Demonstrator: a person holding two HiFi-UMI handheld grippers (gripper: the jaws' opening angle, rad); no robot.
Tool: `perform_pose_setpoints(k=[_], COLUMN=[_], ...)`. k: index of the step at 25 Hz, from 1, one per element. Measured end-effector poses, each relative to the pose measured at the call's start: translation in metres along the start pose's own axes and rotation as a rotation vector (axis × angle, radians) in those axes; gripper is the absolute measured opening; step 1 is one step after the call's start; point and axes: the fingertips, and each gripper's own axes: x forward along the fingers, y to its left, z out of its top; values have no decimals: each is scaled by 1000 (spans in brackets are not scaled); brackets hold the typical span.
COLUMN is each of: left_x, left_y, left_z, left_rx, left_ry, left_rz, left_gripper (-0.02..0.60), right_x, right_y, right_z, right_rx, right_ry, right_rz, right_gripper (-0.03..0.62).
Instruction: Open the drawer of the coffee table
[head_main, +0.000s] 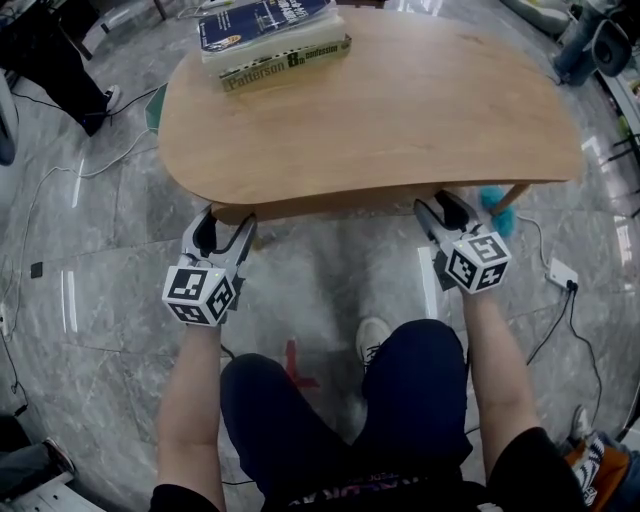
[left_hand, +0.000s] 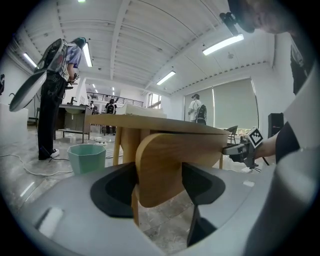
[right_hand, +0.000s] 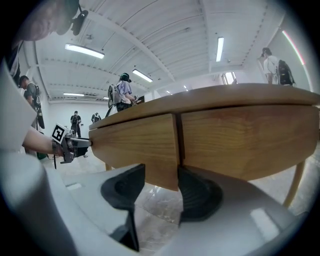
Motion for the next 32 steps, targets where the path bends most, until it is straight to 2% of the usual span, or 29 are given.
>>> perform_pose_setpoints(k=[7, 10, 13, 14, 18, 20, 25, 32], left_x=[-19, -24, -26, -26, -27, -25, -20, -19], left_y=[-9, -13, -15, -14, -10, -11, -16, -16], left_z=[-4, -6, -7, -6, -2, -4, -5, -7], left_rx=[-1, 12, 32, 34, 38, 47, 68, 55], left_ry=[-13, -12, -2, -3, -11, 1, 17, 41], left_rz=[-18, -34, -46, -44, -43, -54, -81, -88], left_gripper=[281, 258, 259, 260, 272, 272, 287, 288], right_x=[-17, -20, -16, -15, -11, -9, -6, -8], right_y=[10, 9, 3, 3, 11, 12, 11, 17], right_z=[-8, -9, -3, -1, -4, -5, -1, -3], right_rx=[4, -33, -81, -96, -143, -158, -133, -108], right_ry=[-2, 20, 44, 57, 113, 118, 99, 107], right_rz=[12, 25, 35, 47, 121, 112, 107, 100], right_gripper=[196, 196, 201, 226, 236, 236, 238, 236])
